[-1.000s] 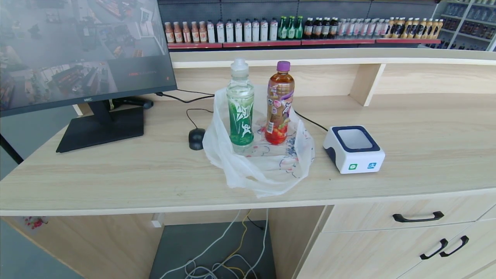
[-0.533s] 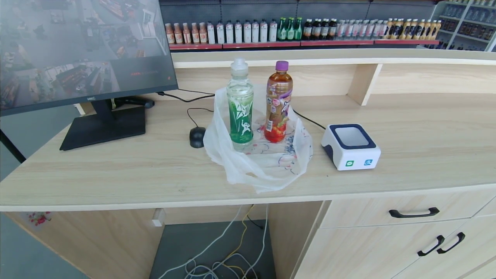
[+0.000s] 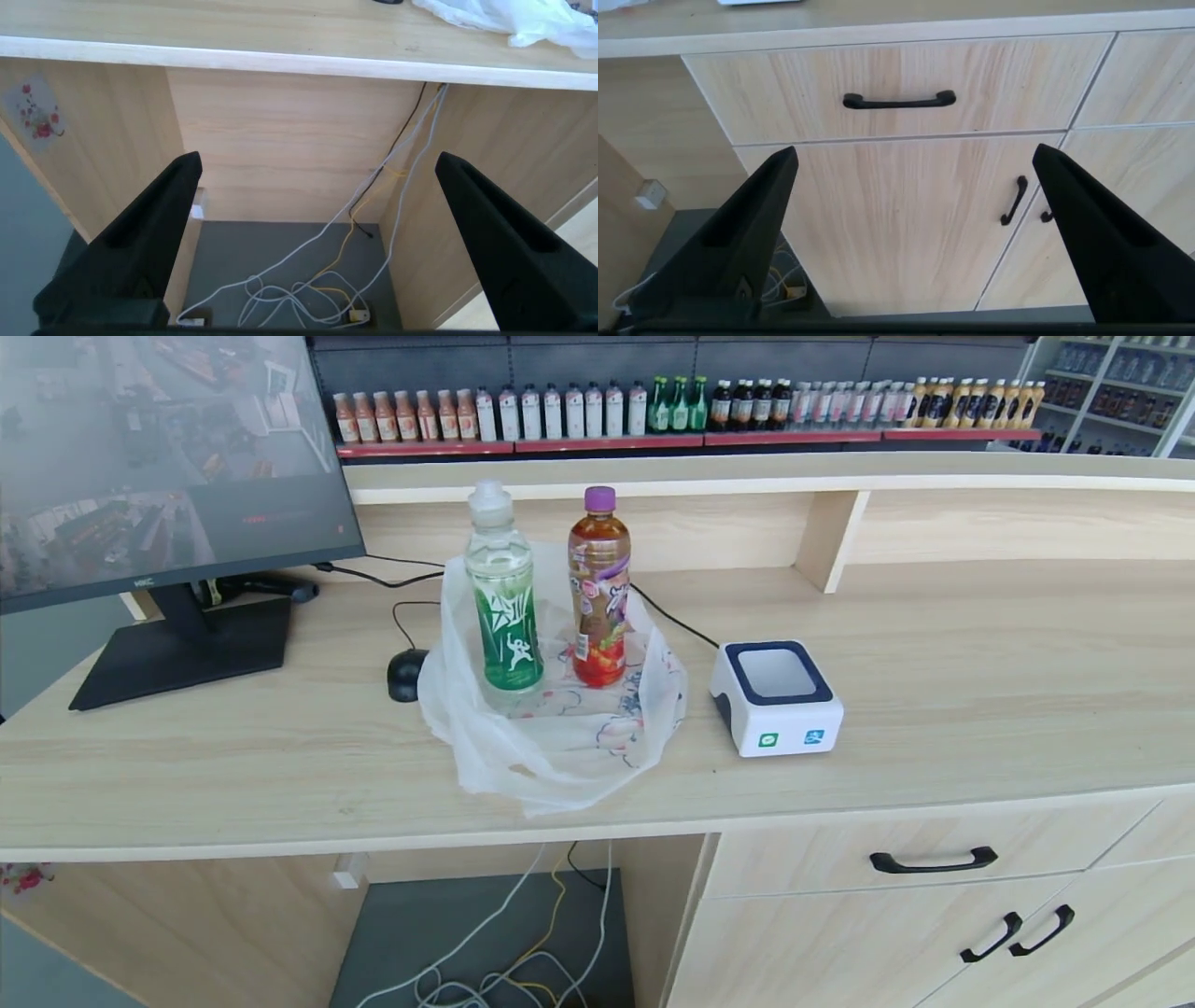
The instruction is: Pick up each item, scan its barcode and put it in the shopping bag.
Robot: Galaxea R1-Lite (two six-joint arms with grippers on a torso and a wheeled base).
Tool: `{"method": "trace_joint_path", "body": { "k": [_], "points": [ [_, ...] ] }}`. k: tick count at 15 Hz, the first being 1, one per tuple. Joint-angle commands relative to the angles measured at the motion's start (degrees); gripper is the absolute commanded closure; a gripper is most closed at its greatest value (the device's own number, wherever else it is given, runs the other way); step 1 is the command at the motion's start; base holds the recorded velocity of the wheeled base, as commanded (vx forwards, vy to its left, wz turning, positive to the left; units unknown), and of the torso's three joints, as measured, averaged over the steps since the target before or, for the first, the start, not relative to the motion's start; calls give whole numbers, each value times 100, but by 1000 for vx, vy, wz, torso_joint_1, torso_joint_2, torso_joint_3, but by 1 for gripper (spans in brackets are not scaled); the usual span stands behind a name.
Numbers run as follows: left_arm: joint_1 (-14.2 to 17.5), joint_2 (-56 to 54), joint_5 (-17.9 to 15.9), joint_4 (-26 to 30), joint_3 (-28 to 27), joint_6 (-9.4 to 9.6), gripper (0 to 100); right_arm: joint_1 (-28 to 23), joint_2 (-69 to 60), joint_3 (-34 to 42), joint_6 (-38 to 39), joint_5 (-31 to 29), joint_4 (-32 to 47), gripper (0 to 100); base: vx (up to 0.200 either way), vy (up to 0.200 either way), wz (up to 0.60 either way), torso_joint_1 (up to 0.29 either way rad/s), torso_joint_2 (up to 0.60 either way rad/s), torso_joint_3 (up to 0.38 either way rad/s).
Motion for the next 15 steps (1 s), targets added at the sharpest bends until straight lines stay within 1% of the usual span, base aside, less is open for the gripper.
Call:
{"method": "trace_joint_path", "body": {
  "k": [1, 15],
  "points": [
    [-1, -2, 4, -4, 0, -2, 0, 2, 2, 0, 2, 0, 1, 0, 0, -200, 0, 2, -2, 2],
    [-1, -2, 4, -4, 0, -11, 0, 2, 2, 0, 2, 0, 10, 0, 0, -200, 0, 2, 2, 3]
  ]
}}
